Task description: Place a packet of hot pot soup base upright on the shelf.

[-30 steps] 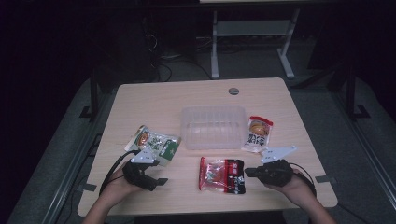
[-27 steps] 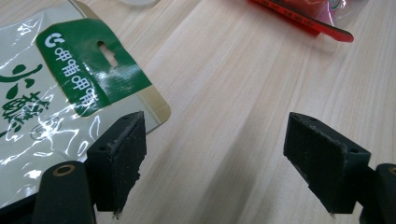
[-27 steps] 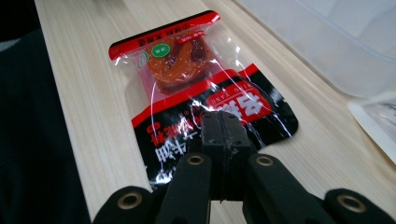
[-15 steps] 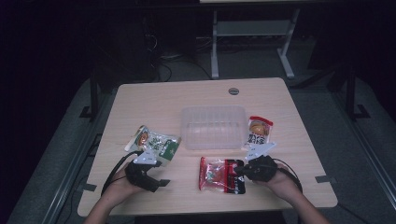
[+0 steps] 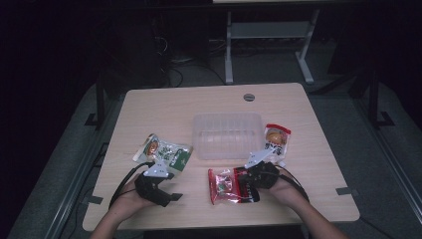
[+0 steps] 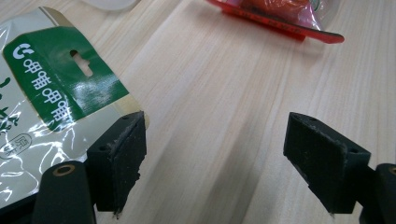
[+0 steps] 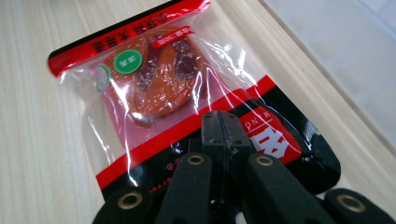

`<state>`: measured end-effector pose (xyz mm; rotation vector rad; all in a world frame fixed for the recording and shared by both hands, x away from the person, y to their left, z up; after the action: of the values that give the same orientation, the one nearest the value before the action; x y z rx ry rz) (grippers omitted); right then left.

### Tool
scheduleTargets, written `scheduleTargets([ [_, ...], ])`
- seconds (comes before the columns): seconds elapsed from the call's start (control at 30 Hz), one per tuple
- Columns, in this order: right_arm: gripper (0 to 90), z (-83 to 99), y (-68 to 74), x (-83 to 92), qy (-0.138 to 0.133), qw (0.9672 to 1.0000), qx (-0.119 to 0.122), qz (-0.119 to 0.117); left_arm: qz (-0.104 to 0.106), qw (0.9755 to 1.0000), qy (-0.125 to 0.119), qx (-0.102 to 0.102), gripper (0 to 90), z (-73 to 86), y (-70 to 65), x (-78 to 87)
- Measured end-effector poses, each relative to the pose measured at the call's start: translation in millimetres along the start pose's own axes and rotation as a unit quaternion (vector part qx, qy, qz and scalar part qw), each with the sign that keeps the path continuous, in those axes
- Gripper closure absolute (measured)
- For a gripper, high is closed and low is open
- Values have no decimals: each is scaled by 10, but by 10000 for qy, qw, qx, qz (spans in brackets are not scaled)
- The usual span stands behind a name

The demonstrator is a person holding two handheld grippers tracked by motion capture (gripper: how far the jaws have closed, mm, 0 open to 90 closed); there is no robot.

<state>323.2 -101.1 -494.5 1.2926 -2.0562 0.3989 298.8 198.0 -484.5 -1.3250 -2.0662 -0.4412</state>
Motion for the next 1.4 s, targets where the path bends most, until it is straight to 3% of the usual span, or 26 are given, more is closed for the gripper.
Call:
scheduleTargets([
  [0.2,898,-88,0,-101,-66,10000,-30,-66,47,10000,-64,27,208,-16,-32,-15],
  [0.43,897,-207,8,-246,-74,9998,187,-71,88,9999,-65,-34,209,-34,-60,-23],
  [0.57,898,-234,25,-278,-87,9998,183,-95,86,9999,-51,-74,208,-48,-68,-28],
  [0.63,897,-243,37,-296,-100,9997,173,-108,98,9999,-109,23,207,-63,-88,-40],
  [0.7,897,-245,37,-299,-96,9997,176,-107,100,9999,-90,61,207,-77,-98,-42],
  [0.8,873,-254,29,-234,-253,9994,-10,-215,99,9998,-101,114,215,-117,-114,-36],
  [0.93,813,-264,-5,-133,-383,9990,-66,-222,55,9994,-282,177,244,-217,-160,-31],
  [1.17,621,-195,-109,150,-558,9979,-326,-95,222,9987,-422,168,532,-408,-268,-112],
  [1.3,512,-98,-164,295,-561,9969,-557,-9,340,9986,-388,79,728,-526,-333,-206],
  [1.4,450,-12,-190,388,-551,9963,-640,129,436,9984,-321,150,864,-588,-397,-303],
])
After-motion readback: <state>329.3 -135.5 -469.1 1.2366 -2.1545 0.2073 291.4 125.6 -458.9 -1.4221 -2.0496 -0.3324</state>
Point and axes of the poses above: each handheld gripper's, and its own axes: x roughly backward along the jaws, z roughly out of its underside, y roughly to its left, the point moved 5 cm from there along -x, roughly forward along the jaws, and after that the axes turned 7 degrees about -y, right-handed, at the moved point
